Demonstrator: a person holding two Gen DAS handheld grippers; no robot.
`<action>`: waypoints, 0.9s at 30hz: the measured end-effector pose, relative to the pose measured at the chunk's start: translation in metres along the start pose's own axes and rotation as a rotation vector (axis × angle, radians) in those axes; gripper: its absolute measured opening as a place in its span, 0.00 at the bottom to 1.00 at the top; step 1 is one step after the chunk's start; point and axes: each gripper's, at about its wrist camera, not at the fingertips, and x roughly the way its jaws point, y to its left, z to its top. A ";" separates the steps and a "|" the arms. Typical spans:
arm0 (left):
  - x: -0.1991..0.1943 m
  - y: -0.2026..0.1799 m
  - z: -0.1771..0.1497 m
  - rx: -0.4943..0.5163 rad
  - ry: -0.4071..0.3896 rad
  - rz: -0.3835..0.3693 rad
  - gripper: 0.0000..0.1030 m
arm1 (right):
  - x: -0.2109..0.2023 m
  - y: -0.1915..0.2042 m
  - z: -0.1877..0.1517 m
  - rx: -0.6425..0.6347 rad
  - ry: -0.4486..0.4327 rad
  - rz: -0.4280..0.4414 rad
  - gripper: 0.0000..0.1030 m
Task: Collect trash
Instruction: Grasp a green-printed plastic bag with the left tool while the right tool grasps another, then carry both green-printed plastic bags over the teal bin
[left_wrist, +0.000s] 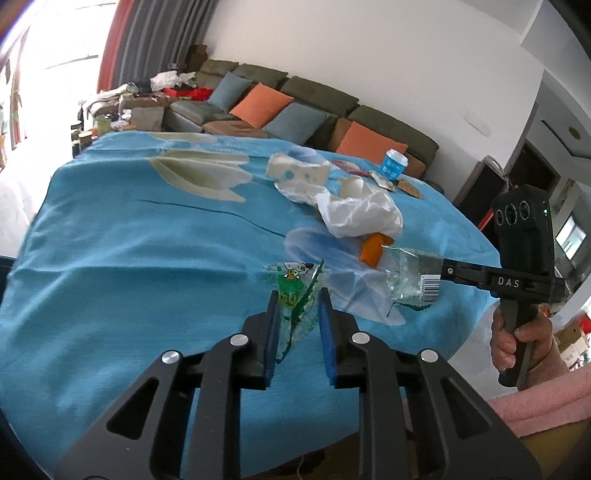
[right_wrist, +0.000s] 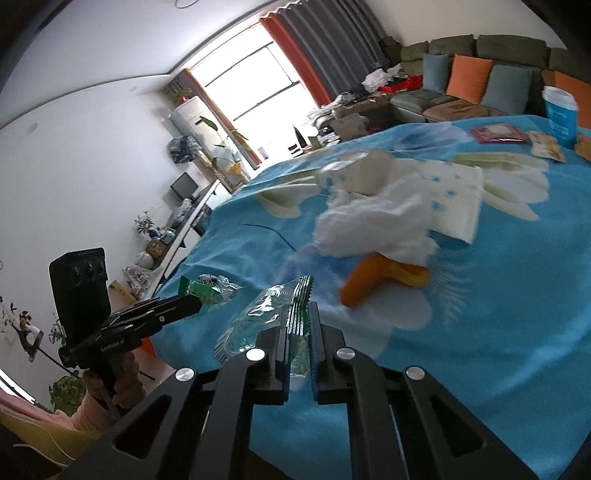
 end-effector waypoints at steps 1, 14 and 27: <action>-0.002 0.002 0.000 -0.003 -0.005 0.004 0.20 | 0.004 0.003 0.002 -0.005 0.001 0.010 0.07; -0.036 0.025 0.000 -0.038 -0.052 0.097 0.20 | 0.036 0.033 0.020 -0.047 0.019 0.099 0.07; -0.059 0.039 -0.004 -0.070 -0.086 0.161 0.20 | 0.070 0.059 0.037 -0.099 0.054 0.166 0.07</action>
